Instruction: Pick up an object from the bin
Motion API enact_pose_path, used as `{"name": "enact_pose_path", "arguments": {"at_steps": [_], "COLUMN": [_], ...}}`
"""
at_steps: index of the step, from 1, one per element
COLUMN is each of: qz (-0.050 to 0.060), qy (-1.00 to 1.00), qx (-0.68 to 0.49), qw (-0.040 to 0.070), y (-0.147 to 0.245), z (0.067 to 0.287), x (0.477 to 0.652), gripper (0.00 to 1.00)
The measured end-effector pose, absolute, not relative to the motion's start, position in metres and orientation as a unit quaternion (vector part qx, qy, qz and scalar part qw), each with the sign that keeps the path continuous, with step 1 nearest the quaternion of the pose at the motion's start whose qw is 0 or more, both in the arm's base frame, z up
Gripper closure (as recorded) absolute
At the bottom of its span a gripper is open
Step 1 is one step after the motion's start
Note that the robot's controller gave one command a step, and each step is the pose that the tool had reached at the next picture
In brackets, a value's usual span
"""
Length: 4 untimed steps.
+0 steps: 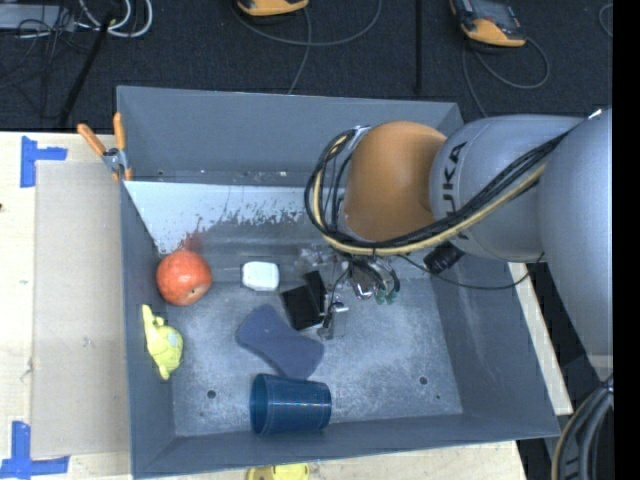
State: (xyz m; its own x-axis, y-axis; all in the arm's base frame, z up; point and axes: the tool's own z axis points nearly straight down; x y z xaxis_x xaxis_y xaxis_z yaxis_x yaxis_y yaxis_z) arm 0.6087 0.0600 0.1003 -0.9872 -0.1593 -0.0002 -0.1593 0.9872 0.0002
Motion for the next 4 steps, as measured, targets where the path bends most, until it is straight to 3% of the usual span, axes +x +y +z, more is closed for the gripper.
{"name": "enact_pose_path", "arguments": {"at_steps": [1,2,3,4], "qz": [0.000,0.000,0.000,0.000], "qy": [0.991,1.000,0.997,0.997], "qx": [-0.130,-0.026,0.073,0.073], "qw": [0.003,0.000,0.001,0.001], "y": [0.057,0.050,0.064,0.064], "z": [0.097,0.079,0.077,0.077], "x": [0.616,0.614,0.597,0.597], "gripper": [0.00,0.00,1.00,1.00]}}
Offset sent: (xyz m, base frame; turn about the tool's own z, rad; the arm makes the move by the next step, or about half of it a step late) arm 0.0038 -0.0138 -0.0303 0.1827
